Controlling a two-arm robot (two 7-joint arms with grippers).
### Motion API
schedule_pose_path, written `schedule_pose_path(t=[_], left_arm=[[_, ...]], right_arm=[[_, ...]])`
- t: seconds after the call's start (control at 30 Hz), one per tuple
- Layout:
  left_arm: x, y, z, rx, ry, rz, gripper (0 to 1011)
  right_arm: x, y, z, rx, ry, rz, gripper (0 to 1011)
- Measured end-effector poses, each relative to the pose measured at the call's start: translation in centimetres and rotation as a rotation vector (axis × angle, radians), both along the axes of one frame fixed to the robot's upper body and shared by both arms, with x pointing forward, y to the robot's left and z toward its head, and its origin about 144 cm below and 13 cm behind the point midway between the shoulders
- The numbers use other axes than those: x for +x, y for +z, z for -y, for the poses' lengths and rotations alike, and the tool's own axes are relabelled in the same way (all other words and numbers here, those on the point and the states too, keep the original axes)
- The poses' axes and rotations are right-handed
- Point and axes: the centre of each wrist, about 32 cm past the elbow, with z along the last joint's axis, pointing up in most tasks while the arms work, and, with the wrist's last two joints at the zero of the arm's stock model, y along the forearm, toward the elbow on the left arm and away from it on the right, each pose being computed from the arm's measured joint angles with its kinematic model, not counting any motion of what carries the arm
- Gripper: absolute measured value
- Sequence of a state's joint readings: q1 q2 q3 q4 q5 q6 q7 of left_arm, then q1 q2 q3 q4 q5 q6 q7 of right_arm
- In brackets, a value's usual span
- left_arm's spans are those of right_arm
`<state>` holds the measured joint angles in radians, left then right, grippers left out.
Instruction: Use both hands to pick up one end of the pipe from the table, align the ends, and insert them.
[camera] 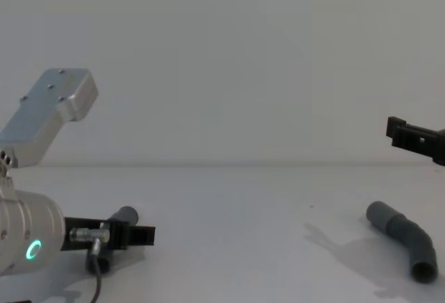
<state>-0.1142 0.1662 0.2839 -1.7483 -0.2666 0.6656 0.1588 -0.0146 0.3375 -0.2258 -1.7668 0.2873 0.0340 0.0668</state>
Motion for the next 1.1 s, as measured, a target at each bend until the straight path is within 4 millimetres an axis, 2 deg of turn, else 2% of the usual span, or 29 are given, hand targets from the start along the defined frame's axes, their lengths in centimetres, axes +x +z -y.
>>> schedule_pose_path(t=[1.1], left_arm=[[0.21,-0.14,0.08,-0.008,0.006,-0.004,986]], right_arm=[[0.00,0.00,0.00,0.000,0.000,0.000,1004]])
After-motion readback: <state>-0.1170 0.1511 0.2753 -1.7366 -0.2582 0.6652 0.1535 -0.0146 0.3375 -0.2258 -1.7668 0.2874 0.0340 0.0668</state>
